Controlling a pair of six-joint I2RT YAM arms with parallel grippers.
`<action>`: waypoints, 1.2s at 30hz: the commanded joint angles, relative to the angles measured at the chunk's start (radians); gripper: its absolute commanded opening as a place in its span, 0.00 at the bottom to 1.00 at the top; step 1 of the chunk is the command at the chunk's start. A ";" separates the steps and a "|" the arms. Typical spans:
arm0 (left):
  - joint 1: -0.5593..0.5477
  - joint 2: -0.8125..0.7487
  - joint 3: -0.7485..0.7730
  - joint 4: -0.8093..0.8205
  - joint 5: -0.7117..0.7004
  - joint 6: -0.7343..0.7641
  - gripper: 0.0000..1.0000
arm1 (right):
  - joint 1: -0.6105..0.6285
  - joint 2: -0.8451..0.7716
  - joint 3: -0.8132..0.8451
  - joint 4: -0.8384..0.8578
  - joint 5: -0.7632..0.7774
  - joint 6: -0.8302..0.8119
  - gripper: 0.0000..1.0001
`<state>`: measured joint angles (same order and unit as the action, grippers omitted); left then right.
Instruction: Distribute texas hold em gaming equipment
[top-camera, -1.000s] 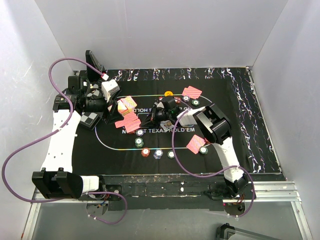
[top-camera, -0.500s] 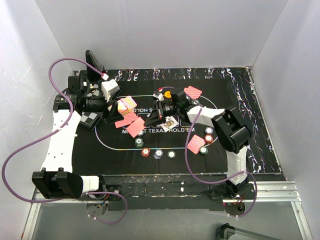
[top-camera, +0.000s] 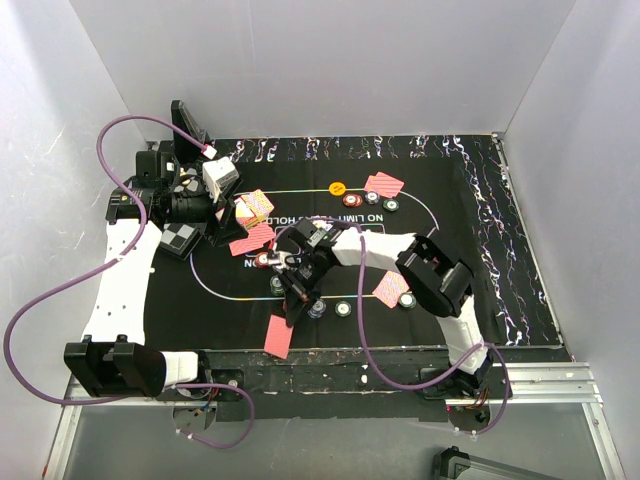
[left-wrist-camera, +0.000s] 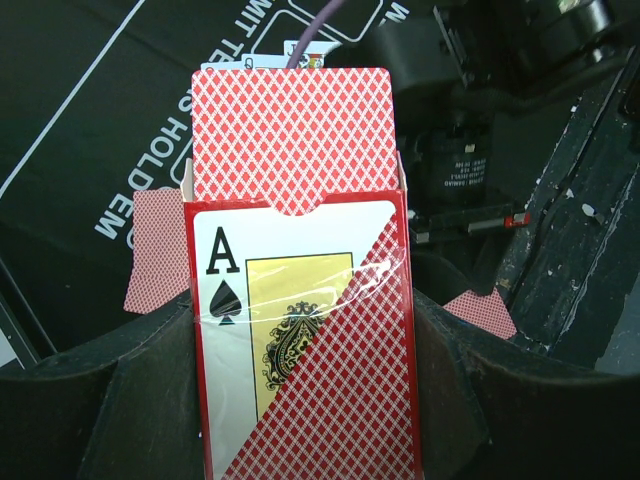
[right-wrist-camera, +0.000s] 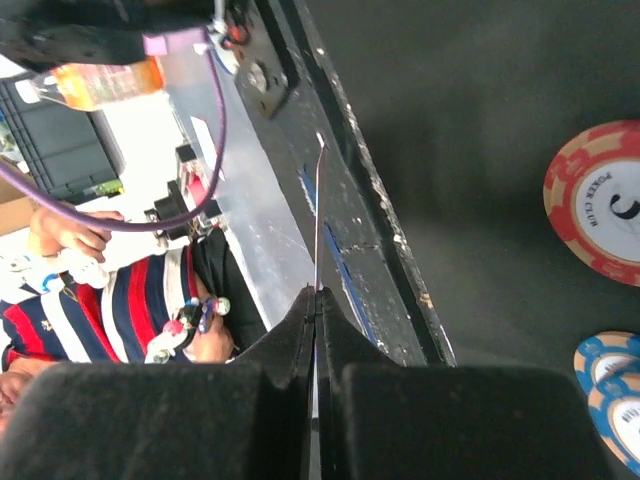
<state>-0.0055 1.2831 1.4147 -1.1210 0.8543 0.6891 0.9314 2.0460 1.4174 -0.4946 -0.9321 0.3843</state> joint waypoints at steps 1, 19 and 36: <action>0.004 -0.030 0.027 0.021 0.037 -0.005 0.00 | 0.027 0.040 0.028 -0.137 0.015 -0.130 0.01; 0.004 -0.008 0.009 0.007 0.045 0.012 0.01 | -0.156 -0.435 -0.109 -0.064 0.329 -0.082 0.73; -0.162 -0.071 -0.118 0.053 0.037 0.050 0.01 | -0.336 -0.439 0.040 0.386 0.159 0.360 0.88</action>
<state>-0.1345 1.2644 1.3048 -1.1034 0.8429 0.7181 0.5732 1.5543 1.3983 -0.2539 -0.7219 0.6163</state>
